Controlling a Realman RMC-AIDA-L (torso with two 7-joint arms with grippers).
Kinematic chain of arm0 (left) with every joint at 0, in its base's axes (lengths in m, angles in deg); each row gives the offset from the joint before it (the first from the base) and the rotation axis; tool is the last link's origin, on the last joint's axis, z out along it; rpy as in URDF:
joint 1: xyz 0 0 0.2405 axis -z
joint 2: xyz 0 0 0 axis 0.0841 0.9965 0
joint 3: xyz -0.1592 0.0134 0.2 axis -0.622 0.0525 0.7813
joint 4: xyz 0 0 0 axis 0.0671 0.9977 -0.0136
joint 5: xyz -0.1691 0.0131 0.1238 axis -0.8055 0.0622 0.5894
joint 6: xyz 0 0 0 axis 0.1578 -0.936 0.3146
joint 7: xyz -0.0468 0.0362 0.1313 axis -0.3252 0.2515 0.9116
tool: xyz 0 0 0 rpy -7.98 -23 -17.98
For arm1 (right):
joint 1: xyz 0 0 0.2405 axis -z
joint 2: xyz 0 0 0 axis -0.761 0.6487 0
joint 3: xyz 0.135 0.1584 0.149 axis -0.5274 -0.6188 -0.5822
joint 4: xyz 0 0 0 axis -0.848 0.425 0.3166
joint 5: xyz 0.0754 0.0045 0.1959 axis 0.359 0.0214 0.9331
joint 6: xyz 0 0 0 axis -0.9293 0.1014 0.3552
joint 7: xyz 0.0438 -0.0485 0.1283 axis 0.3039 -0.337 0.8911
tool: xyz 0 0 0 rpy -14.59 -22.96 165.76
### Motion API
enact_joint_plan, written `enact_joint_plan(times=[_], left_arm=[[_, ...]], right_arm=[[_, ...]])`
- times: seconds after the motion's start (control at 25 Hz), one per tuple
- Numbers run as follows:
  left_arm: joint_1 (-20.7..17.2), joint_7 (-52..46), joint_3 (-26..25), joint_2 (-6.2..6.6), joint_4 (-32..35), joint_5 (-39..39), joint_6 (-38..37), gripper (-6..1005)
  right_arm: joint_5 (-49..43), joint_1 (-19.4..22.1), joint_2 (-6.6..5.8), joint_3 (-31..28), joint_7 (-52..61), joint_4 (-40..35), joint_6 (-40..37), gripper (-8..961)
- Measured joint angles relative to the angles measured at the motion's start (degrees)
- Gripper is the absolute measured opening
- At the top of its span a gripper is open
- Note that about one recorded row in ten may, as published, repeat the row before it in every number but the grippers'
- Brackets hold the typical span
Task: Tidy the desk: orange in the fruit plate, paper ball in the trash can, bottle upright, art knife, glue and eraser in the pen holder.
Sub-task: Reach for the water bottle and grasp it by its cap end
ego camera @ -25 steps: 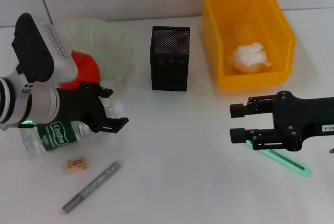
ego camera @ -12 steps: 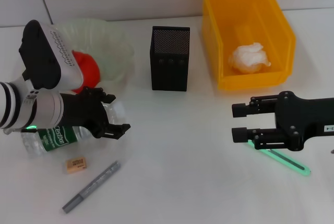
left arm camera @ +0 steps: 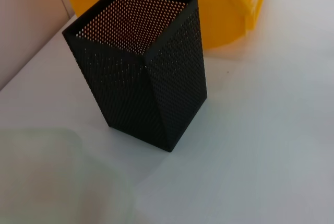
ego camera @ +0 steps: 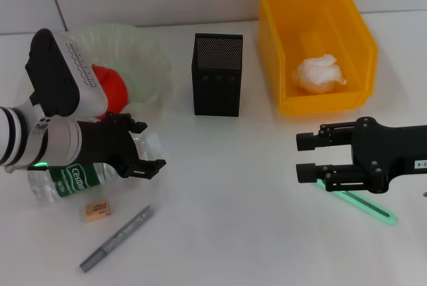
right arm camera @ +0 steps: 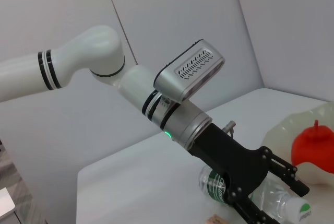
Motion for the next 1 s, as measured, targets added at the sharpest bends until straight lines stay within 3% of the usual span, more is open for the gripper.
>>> enact_joint_plan(times=[0.92,1.0], left_arm=[[0.4,-1.3,0.0,0.0,-1.0,0.1,1.1,802],[0.4,-1.3,0.0,0.0,-1.1,0.1,1.2,745]], right_arm=[[0.0,-0.1,0.0,-0.1,0.1,-0.1,-0.4,604],[0.2,-0.1,-0.03,-0.1,0.2,-0.1,-0.4,604]])
